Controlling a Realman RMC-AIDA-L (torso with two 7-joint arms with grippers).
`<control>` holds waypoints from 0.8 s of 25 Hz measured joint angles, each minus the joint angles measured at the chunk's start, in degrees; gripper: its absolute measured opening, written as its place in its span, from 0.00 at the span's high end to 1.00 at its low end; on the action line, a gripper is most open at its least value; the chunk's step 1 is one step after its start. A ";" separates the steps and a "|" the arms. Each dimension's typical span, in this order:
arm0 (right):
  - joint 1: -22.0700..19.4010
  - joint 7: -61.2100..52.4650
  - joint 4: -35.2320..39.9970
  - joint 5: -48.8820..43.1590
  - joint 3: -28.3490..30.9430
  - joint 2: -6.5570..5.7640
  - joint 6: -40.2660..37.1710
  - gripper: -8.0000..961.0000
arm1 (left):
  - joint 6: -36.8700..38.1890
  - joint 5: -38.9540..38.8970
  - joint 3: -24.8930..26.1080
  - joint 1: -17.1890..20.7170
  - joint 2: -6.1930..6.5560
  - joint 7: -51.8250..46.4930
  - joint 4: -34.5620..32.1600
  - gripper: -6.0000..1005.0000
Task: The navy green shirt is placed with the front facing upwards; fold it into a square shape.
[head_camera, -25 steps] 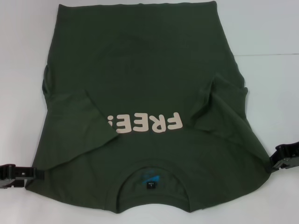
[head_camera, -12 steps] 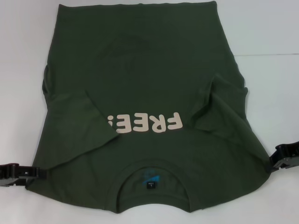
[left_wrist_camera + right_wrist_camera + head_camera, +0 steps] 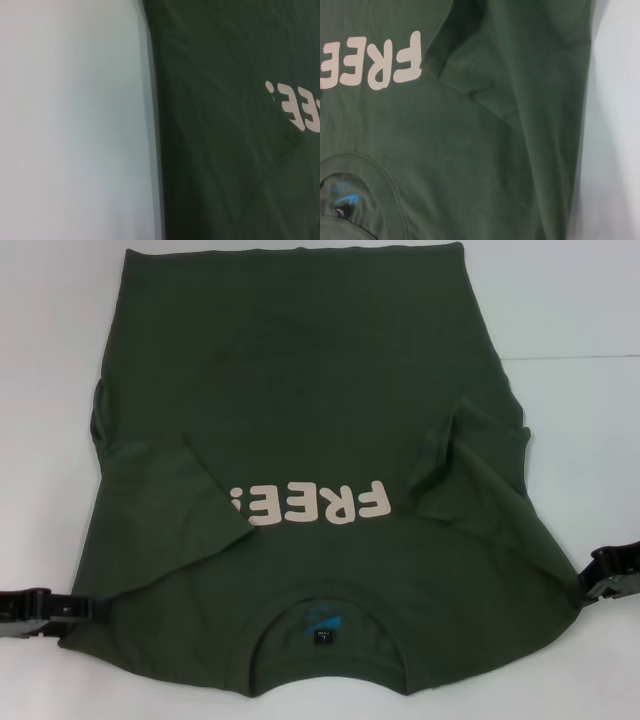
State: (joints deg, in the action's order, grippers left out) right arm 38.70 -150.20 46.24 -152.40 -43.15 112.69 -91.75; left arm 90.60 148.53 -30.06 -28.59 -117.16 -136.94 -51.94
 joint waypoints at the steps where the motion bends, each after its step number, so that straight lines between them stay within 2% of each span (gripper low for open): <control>1: 0.02 0.00 -0.01 0.00 0.00 -0.01 0.01 0.96 | -0.10 0.00 0.00 -0.01 0.09 0.00 -0.05 0.24; 6: 0.20 0.00 -0.01 0.00 0.00 -0.11 0.05 0.96 | -0.21 0.83 0.23 -0.42 0.49 -0.06 -0.31 0.24; 20: 0.37 0.00 0.00 0.00 0.00 -0.27 0.07 0.96 | -0.44 3.04 0.00 -1.23 0.54 -0.78 -0.14 0.24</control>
State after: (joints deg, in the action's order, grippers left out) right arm 39.07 -150.20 46.23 -152.41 -43.15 112.42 -91.68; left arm 90.17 151.57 -30.06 -29.82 -116.62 -137.72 -52.09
